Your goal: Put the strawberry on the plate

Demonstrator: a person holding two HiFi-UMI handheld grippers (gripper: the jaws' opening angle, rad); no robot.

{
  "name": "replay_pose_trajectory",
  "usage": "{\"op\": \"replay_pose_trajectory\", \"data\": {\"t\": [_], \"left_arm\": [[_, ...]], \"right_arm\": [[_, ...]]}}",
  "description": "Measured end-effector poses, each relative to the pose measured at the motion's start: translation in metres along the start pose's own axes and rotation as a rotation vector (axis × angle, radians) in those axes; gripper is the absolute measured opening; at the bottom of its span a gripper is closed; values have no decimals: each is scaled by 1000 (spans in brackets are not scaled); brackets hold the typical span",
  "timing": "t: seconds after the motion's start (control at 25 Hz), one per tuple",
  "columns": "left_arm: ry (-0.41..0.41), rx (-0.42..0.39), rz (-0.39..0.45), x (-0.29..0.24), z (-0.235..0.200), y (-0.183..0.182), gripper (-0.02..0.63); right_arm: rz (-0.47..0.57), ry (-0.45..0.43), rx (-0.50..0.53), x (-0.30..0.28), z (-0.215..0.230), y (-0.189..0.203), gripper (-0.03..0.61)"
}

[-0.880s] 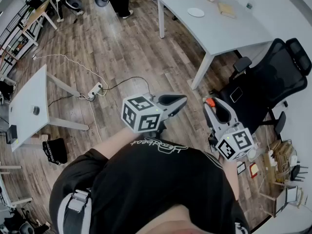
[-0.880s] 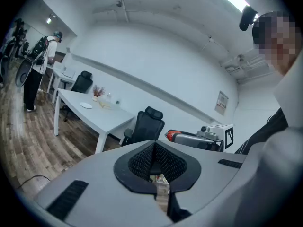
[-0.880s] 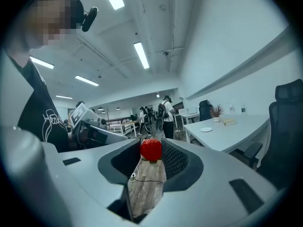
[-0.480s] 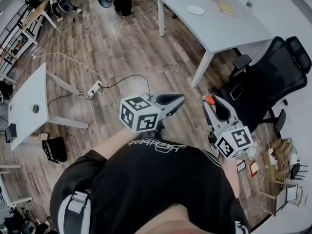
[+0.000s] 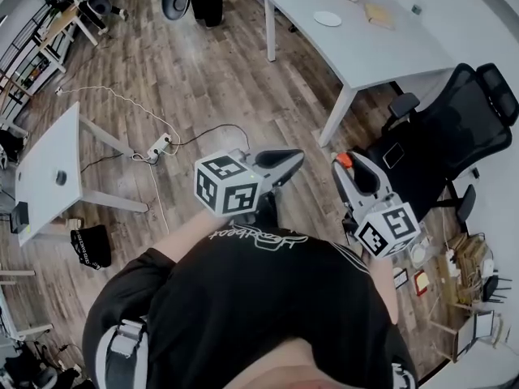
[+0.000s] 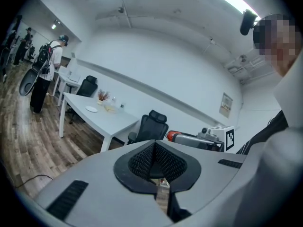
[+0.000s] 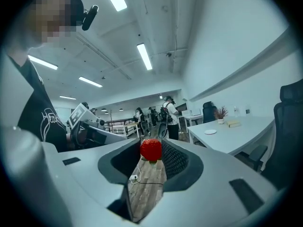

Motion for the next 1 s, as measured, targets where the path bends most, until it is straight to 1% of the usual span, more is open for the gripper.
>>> {"op": "replay_pose_trajectory", "data": {"t": [0.28, 0.48, 0.76, 1.0], "left_arm": [[-4, 0, -3, -10, -21, -6, 8], [-11, 11, -11, -20, -55, -16, 8], [6, 30, -24, -54, -126, -56, 8], [32, 46, -51, -84, -209, -109, 6]], "right_arm": [[15, -7, -22, -18, 22, -2, 132], [10, -4, -43, -49, 43, -2, 132], [9, 19, -75, -107, 102, -20, 132], [-17, 51, -107, -177, 164, -50, 132]]}}
Point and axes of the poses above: the fingertips, and each gripper's own axes: x backward along the fingers, z to its right, y out of its underside, the point moved 5 cm from there along x, backward along the fingers, and after that the axes turned 13 degrees about -z, right-handed, at the moved point
